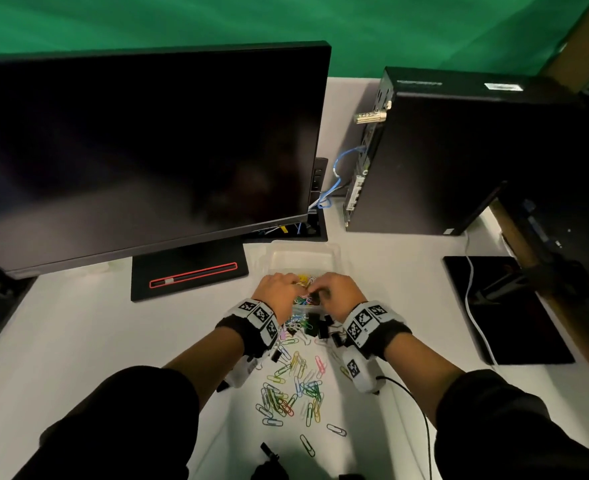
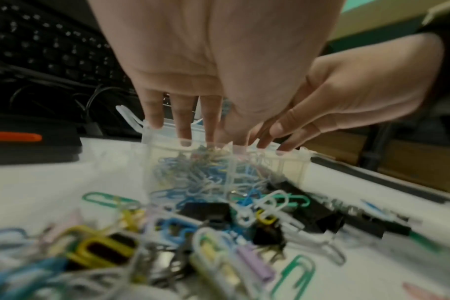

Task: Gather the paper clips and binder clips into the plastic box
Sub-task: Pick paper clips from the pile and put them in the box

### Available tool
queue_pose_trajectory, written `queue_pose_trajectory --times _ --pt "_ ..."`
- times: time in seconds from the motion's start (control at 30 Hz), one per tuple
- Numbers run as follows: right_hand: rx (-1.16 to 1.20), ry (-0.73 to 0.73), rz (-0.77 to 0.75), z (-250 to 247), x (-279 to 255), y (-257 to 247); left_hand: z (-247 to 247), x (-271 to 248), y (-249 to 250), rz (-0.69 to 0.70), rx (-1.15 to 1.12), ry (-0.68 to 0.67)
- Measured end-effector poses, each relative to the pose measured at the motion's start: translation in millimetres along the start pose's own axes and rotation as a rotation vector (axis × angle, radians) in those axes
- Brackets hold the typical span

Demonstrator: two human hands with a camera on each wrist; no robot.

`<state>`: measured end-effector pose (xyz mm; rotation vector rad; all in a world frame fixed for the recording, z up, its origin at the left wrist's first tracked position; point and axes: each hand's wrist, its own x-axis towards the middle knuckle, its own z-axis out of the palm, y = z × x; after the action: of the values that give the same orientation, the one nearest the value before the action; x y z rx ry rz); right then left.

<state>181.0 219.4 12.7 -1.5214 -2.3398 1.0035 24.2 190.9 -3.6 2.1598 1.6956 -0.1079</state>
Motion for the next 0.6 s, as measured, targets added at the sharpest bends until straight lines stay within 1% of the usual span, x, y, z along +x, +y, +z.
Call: queue_pose_trajectory --times 0.07,0.1,0.17,0.23,0.27,0.33,0.37,0.4,0.47,0.53,0.6 --pt "-0.142 -0.129 -0.047 4.7 1.3 1.0 -2.7 -5.8 -0.9 -0.049 0.111 0.022" --pt "-0.211 -0.167 -0.054 5.8 2.2 2.4 -3.9 -8.0 -2.2 -0.070 0.151 0.036" --pt "-0.334 -0.194 -0.030 5.5 3.5 5.5 -6.4 -13.2 -5.3 -0.103 0.184 0.048" --pt "-0.398 -0.186 -0.016 3.3 1.5 5.9 -7.3 -17.5 -7.8 -0.107 0.146 0.075" --pt "-0.390 -0.166 -0.033 1.4 -2.0 5.2 -6.9 -19.8 -7.8 -0.099 0.107 0.107" --pt "-0.303 -0.096 -0.088 -1.3 -13.2 1.7 -5.7 -27.5 -6.8 -0.059 -0.006 0.201" --pt "-0.244 -0.058 -0.109 -1.9 -21.0 0.1 -4.4 -33.1 -6.5 -0.028 -0.079 0.224" --pt "-0.185 -0.037 -0.112 -1.3 -29.0 0.1 -2.5 -39.7 -7.1 0.007 -0.153 0.215" --pt "-0.112 -0.066 -0.076 4.0 -45.9 4.6 3.8 -56.4 -6.7 0.063 -0.249 0.130" --pt "-0.146 -0.134 -0.031 15.1 -61.9 10.6 14.2 -72.7 -4.8 0.100 -0.243 0.038" --pt "-0.175 -0.171 -0.010 29.0 -77.9 15.7 29.3 -86.3 -2.1 0.127 -0.222 -0.011"
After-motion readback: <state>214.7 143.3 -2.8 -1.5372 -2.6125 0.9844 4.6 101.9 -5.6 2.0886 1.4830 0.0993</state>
